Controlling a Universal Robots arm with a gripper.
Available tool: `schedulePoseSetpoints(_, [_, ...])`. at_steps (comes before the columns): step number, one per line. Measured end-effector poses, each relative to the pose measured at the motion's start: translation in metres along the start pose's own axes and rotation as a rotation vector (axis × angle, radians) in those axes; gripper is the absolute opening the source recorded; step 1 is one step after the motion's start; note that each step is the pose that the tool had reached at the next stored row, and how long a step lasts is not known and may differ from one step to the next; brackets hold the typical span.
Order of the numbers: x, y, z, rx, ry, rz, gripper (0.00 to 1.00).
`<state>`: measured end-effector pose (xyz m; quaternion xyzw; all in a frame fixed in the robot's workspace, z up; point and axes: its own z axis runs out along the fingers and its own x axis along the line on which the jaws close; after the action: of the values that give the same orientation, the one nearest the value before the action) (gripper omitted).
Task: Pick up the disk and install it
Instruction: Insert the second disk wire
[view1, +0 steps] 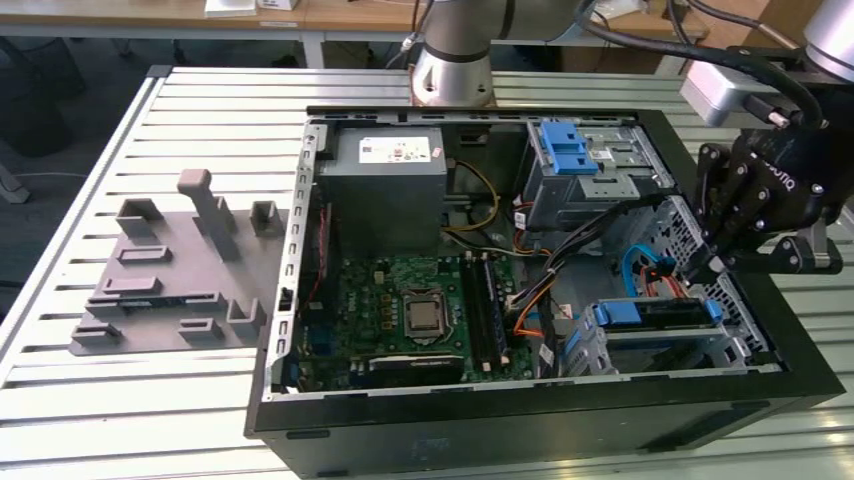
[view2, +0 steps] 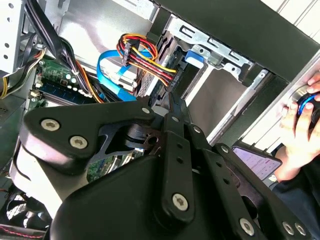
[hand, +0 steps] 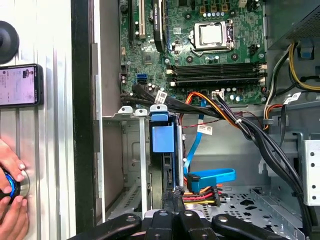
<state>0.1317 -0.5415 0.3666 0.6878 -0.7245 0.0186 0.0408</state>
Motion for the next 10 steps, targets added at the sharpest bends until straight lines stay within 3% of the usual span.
schedulePoseSetpoints(10, [0.0004,0.0039,-0.0026,-0.0001,-0.0024,0.000,0.11])
